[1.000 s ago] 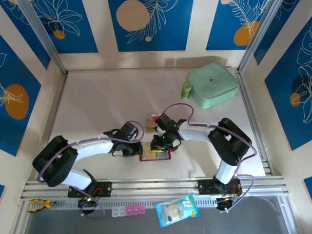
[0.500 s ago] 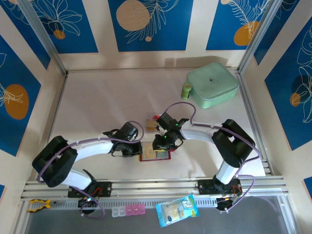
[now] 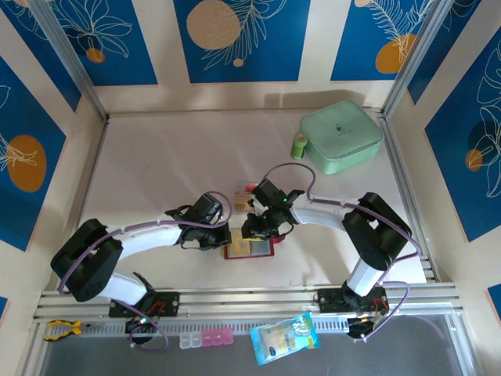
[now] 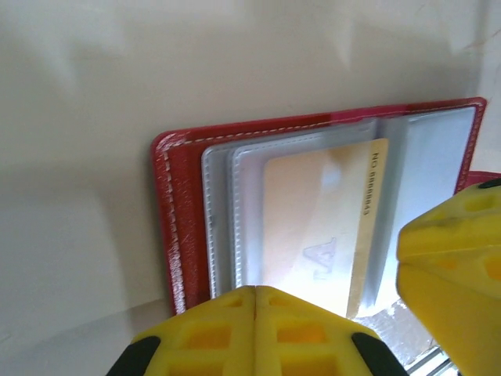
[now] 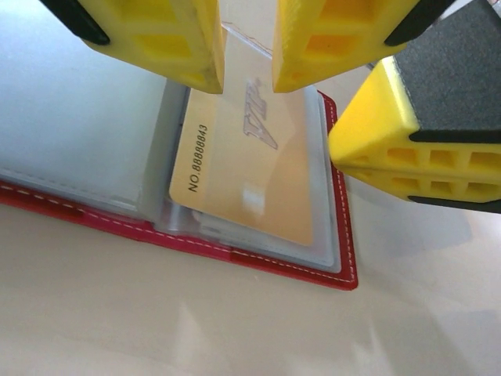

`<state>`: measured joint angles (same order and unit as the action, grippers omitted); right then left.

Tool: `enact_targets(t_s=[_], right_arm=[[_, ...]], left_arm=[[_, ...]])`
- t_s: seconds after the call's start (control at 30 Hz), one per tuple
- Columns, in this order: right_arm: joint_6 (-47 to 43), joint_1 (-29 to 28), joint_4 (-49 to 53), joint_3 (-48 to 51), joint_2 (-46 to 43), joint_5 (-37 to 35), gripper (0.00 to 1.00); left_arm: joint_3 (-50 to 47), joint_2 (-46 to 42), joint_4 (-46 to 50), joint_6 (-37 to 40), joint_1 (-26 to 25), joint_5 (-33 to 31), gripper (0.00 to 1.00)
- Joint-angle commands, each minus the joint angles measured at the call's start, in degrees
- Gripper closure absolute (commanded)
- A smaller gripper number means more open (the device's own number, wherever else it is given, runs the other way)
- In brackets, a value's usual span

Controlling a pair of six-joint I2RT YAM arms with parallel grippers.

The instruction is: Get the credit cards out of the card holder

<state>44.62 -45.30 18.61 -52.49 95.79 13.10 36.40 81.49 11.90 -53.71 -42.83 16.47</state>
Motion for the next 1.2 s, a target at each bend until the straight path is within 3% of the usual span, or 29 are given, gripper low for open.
enact_targets(t_s=[0.0, 0.5, 0.93, 1.17], right_arm=[[1.0, 0.3, -1.2, 1.2, 0.6, 2.3, 0.76], [1.6, 0.6, -3.7, 2.2, 3.0, 4.1, 0.76], [-1.3, 0.8, 2.2, 1.3, 2.8, -2.0, 0.77], [-2.2, 0.7, 1.7, 1.1, 1.1, -1.9, 0.76]], left_arm=[[1.3, 0.8, -0.8, -0.7, -0.4, 1.3, 0.94], [0.5, 3.9, 2.0, 1.1, -0.5, 0.0, 0.95], [1.0, 3.4, 3.4, 1.5, -0.4, -0.5, 0.95], [0.9, 3.2, 3.4, 1.3, -0.4, -0.6, 0.95]])
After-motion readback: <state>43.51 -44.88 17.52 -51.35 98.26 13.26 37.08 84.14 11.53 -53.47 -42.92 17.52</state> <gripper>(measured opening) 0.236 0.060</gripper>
